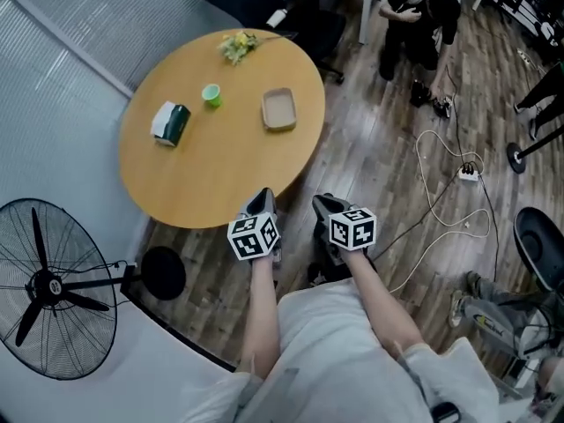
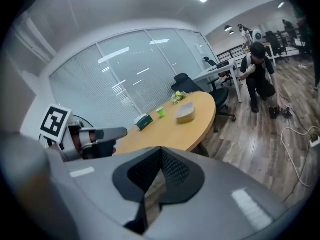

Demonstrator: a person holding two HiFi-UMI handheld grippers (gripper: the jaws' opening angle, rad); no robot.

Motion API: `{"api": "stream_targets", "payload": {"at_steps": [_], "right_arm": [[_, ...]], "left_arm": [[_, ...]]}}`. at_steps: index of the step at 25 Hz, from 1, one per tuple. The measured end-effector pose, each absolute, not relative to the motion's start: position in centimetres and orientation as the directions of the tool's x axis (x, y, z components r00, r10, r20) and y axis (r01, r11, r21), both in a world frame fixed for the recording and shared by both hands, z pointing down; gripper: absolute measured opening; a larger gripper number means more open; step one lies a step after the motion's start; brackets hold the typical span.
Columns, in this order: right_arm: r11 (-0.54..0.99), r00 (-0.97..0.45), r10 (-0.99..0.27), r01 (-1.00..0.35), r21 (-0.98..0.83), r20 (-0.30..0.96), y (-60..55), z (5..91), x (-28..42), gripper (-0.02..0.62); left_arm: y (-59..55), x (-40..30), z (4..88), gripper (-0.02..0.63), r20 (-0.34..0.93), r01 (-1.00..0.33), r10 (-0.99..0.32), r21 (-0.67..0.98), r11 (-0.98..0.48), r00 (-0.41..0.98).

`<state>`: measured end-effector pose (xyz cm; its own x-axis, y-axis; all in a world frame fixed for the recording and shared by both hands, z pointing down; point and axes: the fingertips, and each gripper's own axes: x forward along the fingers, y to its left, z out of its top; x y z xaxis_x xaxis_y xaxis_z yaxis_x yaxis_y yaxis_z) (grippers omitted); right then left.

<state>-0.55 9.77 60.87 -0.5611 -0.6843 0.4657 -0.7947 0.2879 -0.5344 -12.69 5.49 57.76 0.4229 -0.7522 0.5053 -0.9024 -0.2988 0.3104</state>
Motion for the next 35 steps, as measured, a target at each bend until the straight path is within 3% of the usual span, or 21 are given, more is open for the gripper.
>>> {"api": "stream_targets", "payload": {"at_steps": [21,35], "right_arm": [[0.330,-0.522,-0.703,-0.841,-0.429,0.484,-12.4,60.2,2.7,-0.001],[0.416,-0.582,-0.635,-0.812,-0.409,0.508,-22.3,61.0,3.9,0.000]], "left_arm": [[-15.5,-10.9,58.9,0.003,0.575,-0.918,-0.717,0.226,-0.325,0.395],[-24.9,-9.9,60.2,0.005,0.599,-0.937,-0.720,0.230,-0.263,0.349]]}}
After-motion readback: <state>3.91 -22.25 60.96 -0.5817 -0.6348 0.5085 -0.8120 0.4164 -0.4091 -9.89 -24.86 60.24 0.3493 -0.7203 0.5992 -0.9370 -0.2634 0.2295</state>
